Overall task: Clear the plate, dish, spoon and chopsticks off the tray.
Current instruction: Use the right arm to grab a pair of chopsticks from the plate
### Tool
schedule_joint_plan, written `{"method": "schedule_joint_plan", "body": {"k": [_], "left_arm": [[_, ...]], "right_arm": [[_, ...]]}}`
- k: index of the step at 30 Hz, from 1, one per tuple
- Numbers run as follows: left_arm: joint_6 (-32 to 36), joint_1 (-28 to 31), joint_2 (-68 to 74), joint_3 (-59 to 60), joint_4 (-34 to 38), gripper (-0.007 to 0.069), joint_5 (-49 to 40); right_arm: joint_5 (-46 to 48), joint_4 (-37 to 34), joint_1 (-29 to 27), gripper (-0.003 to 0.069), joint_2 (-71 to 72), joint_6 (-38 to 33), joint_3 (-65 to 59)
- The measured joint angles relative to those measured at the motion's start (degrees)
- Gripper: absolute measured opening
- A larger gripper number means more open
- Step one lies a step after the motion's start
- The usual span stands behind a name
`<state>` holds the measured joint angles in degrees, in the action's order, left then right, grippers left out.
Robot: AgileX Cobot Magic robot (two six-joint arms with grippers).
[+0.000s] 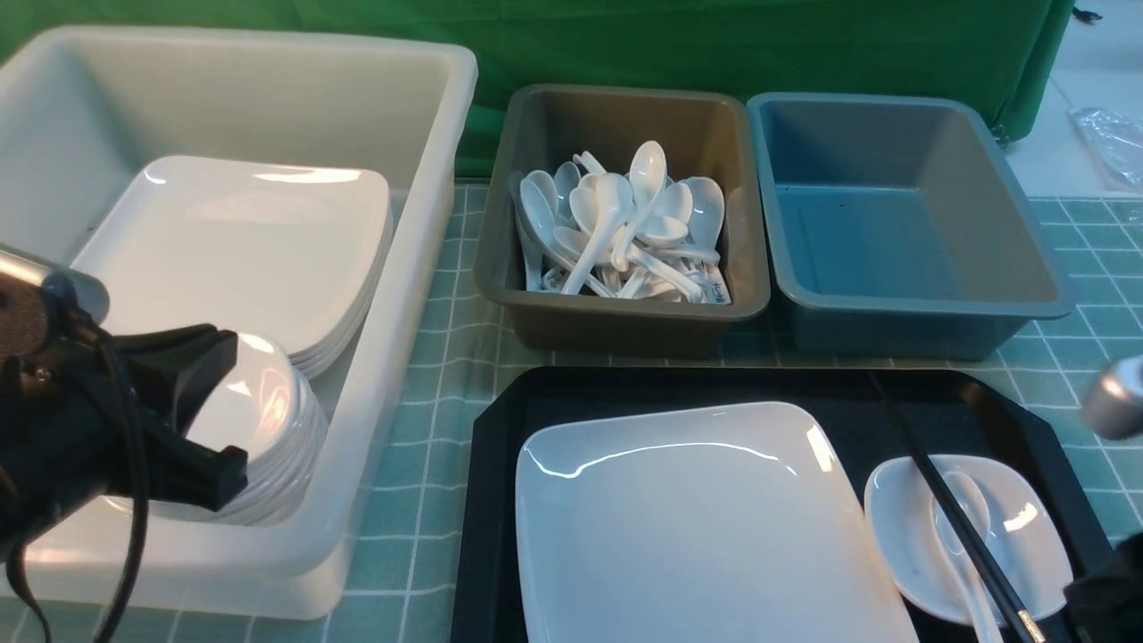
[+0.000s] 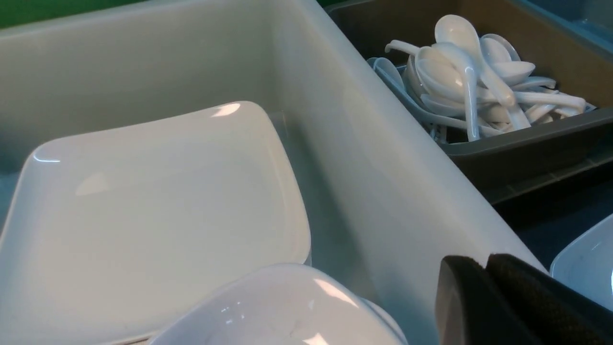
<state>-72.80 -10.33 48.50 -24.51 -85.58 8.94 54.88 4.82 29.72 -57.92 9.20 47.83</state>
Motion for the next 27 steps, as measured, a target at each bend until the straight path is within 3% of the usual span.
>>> {"method": "schedule_joint_plan", "body": {"k": [4,8,11,16,27], "left_arm": [[-4.2,0.0,-0.5,0.0,-1.1,0.0034,3.4],[-14.3,0.0,-2.7,0.0,-9.6,0.0034,15.9],[-21.2,0.0,-4.1,0.0,-11.7,0.0034,26.5],[-24.9,0.0,-5.8,0.0,-12.5,0.0034,35.3],[-27.6,0.0,-6.1,-10.5,-12.9,0.0034,43.3]], "right_arm": [[0.8,-0.2,-3.9,0.0321,-12.0,-5.0,4.4],[0.4,-3.3,-9.3,0.0328,-20.0,-9.2,6.8],[-0.3,-4.4,-12.4,0.0353,-22.3,-10.7,7.1],[-0.3,-5.3,-15.9,0.0434,-22.8,-11.6,7.3],[-5.9,-11.4,-16.9,0.044,-26.7,-14.8,3.5]]}}
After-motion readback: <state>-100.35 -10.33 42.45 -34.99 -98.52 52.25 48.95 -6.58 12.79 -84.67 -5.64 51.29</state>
